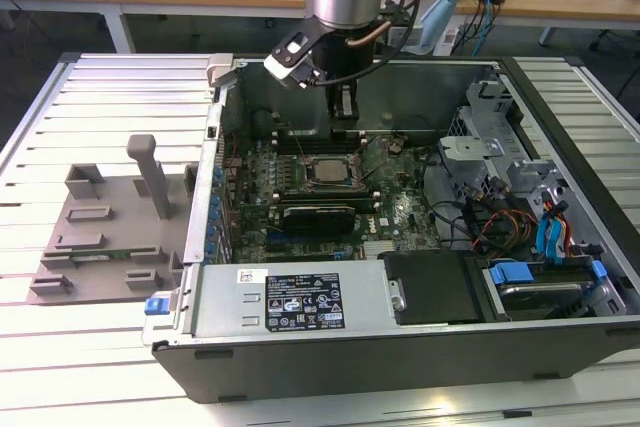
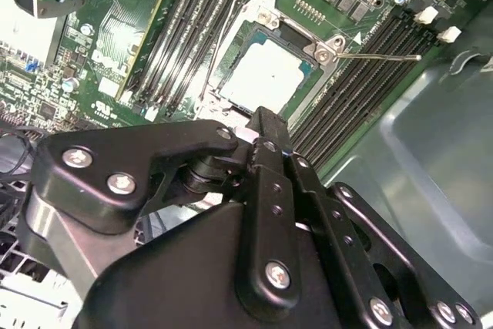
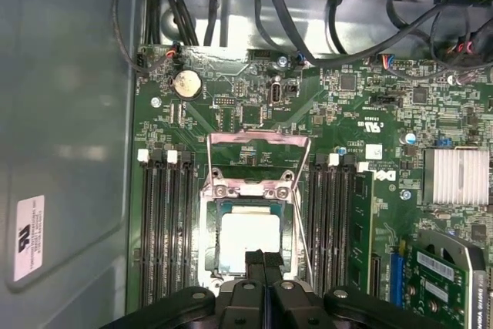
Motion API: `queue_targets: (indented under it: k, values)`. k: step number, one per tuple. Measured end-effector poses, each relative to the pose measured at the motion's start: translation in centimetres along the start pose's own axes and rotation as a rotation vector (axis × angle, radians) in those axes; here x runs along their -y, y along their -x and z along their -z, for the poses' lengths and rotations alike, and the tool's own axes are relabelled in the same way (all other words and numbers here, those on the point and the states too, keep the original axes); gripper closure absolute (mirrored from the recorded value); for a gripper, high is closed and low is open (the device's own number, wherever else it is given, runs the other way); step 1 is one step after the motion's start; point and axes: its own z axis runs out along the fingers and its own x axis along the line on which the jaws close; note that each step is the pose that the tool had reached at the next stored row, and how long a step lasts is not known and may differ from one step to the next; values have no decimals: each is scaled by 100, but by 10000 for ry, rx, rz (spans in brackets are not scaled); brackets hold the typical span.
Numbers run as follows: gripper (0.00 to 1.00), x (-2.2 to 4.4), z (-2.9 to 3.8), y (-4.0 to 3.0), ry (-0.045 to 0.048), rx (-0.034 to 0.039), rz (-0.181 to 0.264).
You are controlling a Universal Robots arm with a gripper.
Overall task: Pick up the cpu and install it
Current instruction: 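Place the cpu into insertion slot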
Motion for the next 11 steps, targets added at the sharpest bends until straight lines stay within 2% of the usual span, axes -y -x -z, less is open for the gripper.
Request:
queue_targets:
  k: [3, 7, 11]
  values:
    - [89, -1, 44, 2, -1, 1, 0]
    - [89, -4, 138, 5, 0, 0, -1]
    - [89, -6, 195, 8, 0, 2, 0]
